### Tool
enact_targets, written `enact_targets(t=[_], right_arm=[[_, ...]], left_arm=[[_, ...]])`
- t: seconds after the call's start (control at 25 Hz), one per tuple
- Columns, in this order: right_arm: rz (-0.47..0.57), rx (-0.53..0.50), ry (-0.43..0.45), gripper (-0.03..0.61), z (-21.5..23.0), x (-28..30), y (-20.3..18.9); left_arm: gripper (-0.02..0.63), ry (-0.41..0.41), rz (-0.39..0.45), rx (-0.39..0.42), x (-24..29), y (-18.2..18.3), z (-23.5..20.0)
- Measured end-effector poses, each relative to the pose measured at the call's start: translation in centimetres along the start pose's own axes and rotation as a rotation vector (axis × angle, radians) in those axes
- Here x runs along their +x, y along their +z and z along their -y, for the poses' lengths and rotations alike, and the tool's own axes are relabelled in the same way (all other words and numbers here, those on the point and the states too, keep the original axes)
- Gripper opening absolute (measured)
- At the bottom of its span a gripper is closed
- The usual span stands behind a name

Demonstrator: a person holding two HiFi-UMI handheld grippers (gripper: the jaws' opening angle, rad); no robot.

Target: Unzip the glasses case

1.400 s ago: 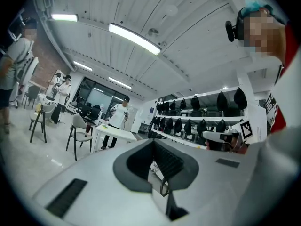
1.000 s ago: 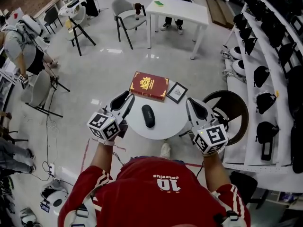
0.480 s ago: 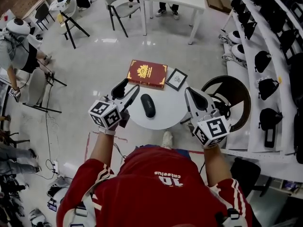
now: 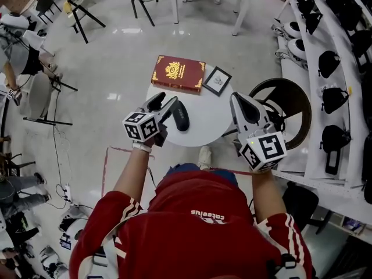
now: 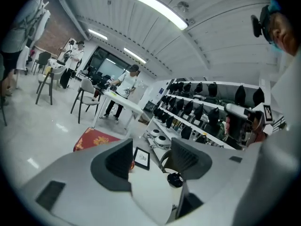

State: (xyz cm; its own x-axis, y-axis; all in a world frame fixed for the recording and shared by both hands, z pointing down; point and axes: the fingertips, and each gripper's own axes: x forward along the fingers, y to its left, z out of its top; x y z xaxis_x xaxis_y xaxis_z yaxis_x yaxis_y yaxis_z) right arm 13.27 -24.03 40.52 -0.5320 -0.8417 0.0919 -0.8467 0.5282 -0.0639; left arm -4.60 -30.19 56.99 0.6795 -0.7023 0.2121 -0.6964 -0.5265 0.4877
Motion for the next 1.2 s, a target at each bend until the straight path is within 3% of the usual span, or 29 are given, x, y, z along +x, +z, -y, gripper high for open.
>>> enact_targets(t=[0.28,0.56,1.2], right_arm=[[-0.026,0.0,0.034,0.015,0.8,1.1,-1.1],[-0.074,-0.011,0.067,0.015,1.3,2.0,-3.1],[-0.142,0.031,0.072,0.015,4.4,2.7,-6.5]], left_arm=[[0.249,0.11,-0.129,-0.025,1.8,-6.9,-4.6],[0.252,0.17,-0.234,-0.11,3.3,-14.0,-8.1],[0.327,0.289,-0.372,-0.194,6.8,-21.9,-12.2]])
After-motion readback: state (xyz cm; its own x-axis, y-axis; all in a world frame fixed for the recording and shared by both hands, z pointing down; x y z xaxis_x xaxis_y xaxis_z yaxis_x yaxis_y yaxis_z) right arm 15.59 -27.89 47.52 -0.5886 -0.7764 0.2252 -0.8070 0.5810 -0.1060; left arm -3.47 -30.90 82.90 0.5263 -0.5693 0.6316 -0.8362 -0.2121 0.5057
